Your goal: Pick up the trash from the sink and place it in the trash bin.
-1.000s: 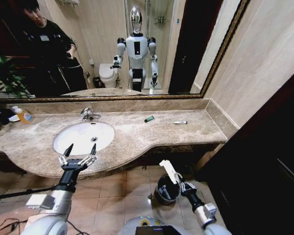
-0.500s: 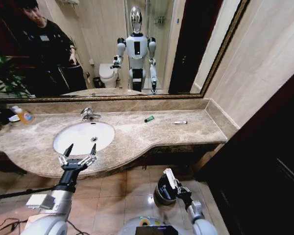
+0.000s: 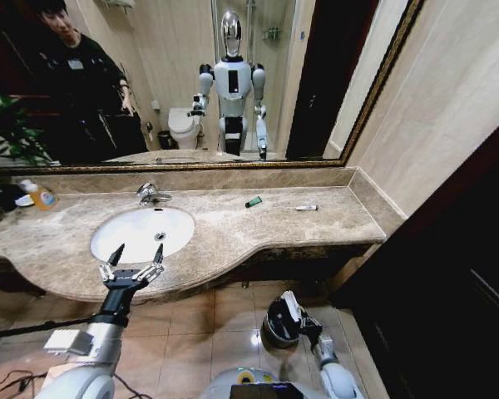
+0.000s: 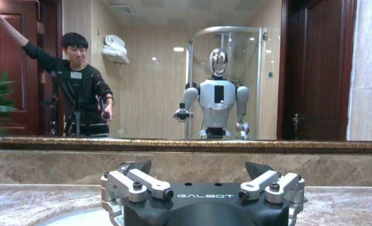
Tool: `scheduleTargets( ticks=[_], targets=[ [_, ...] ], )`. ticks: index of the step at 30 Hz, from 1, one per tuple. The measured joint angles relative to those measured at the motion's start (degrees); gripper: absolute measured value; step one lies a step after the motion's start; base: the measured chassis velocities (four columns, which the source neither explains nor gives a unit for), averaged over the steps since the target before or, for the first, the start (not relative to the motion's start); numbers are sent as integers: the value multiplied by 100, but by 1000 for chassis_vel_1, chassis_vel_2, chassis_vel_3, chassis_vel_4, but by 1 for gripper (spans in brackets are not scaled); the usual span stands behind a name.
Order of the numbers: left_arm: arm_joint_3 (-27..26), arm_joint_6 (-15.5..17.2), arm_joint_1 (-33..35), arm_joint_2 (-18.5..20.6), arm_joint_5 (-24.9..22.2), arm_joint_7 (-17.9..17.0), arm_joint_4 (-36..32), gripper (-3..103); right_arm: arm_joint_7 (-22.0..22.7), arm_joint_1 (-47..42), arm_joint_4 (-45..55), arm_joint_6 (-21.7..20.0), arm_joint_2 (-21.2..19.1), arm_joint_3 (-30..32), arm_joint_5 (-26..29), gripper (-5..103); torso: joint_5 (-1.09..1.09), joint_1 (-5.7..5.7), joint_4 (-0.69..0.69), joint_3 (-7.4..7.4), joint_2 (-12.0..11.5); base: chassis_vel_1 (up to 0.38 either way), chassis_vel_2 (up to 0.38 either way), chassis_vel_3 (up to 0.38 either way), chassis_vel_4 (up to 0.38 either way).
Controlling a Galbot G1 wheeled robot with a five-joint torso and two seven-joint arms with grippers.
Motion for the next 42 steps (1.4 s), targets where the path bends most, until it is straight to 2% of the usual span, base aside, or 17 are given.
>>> scheduleTargets(
  ticks=[5, 10, 24, 25, 26, 29, 30, 33, 35, 36, 38, 39, 41, 42],
  targets=[
    [0, 0, 0, 0, 0, 0, 0, 100, 284, 191, -629, 333, -52, -205, -113, 0, 0, 0, 0, 0, 0, 0, 0, 0, 0],
    [0, 0, 0, 0, 0, 0, 0, 100, 342, 337, -1024, 517, 25, -280, -105, 0, 0, 0, 0, 0, 0, 0, 0, 0, 0],
    [0, 0, 0, 0, 0, 0, 0, 100, 427, 606, -1267, 476, 208, -404, -195, -2, 0, 0, 0, 0, 0, 0, 0, 0, 0],
    [0, 0, 0, 0, 0, 0, 0, 100, 456, 610, -1273, 458, 211, -407, -246, 3, 0, 0, 0, 0, 0, 0, 0, 0, 0],
    [0, 0, 0, 0, 0, 0, 0, 100, 456, 610, -1273, 458, 211, -407, -246, 3, 0, 0, 0, 0, 0, 0, 0, 0, 0],
    [0, 0, 0, 0, 0, 0, 0, 100, 495, 609, -1270, 405, 203, -419, -343, 20, 0, 0, 0, 0, 0, 0, 0, 0, 0],
    [0, 0, 0, 0, 0, 0, 0, 100, 495, 609, -1270, 405, 203, -419, -343, 20, 0, 0, 0, 0, 0, 0, 0, 0, 0],
    [0, 0, 0, 0, 0, 0, 0, 100, 515, 612, -1260, 376, 199, -424, -389, 35, 0, 0, 0, 0, 0, 0, 0, 0, 0],
    [0, 0, 0, 0, 0, 0, 0, 100, 519, 618, -1260, 376, 199, -425, -415, 35, 0, 0, 0, 0, 0, 0, 0, 0, 0],
    [0, 0, 0, 0, 0, 0, 0, 100, 523, 621, -1254, 375, 200, -429, -435, 46, 0, 0, 0, 0, 0, 0, 0, 0, 0],
    [0, 0, 0, 0, 0, 0, 0, 100, 524, 621, -1248, 373, 202, -432, -440, 46, 0, 0, 0, 0, 0, 0, 0, 0, 0],
    [0, 0, 0, 0, 0, 0, 0, 100, 526, 618, -1226, 371, 211, -440, -449, 57, 0, 0, 0, 0, 0, 0, 0, 0, 0],
    [0, 0, 0, 0, 0, 0, 0, 100, 527, 613, -1208, 367, 218, -445, -457, 57, 0, 0, 0, 0, 0, 0, 0, 0, 0],
    [0, 0, 0, 0, 0, 0, 0, 100, 527, 604, -1188, 360, 225, -451, -465, 62, 0, 0, 0, 0, 0, 0, 0, 0, 0]
  ],
)
